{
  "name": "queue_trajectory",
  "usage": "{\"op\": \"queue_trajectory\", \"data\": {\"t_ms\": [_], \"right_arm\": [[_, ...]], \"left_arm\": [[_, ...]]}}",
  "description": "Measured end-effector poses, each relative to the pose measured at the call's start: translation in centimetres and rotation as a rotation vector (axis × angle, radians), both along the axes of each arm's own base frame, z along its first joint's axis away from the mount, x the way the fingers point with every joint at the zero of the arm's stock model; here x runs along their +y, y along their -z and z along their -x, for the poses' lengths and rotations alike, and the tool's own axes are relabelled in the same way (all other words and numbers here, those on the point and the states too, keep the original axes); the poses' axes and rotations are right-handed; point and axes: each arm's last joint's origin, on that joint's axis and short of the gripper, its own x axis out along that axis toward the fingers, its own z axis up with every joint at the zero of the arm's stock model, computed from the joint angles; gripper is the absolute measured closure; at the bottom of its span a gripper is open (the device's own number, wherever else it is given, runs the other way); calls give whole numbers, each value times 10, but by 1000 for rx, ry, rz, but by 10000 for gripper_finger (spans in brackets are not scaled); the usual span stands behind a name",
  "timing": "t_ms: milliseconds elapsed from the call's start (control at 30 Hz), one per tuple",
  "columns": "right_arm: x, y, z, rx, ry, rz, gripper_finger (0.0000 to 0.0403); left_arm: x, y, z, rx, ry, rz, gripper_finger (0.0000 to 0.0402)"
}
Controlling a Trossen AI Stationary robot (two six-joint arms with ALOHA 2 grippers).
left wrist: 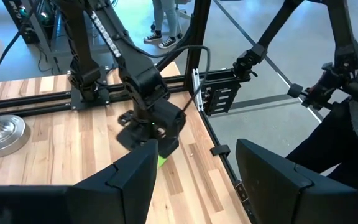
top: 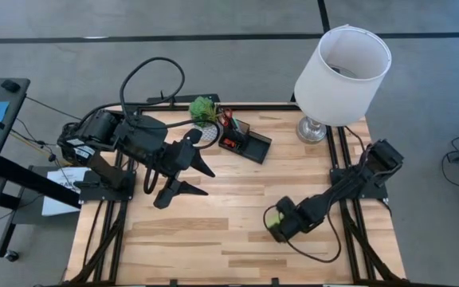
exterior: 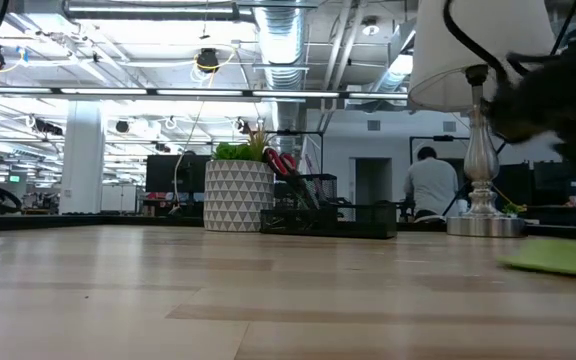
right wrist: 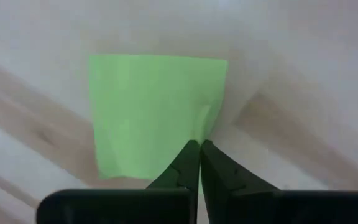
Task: Pick and place office supplies into organizer
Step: Put the green sticky note into the black desk organizer
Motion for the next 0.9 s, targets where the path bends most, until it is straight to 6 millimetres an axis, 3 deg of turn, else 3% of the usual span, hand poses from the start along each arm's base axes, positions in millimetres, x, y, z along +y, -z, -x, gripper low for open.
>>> {"op": "queue_trajectory", "data": {"t_ms": [267, 633, 767, 900], "right_arm": [[-43, -24, -9, -69, 54, 156, 402], [-157, -62, -31, -234, 180, 399, 403], [-187, -84, -36, -397, 194, 439, 403], [-210, -88, -38, -426, 222, 471, 403]], "left_arm": [[0, 0, 0, -1, 0, -1, 191], [0, 0, 0, 0, 0, 1, 191], [0, 0, 0, 1, -1, 3, 191], [0, 0, 0, 2, 2, 4, 191]]}}
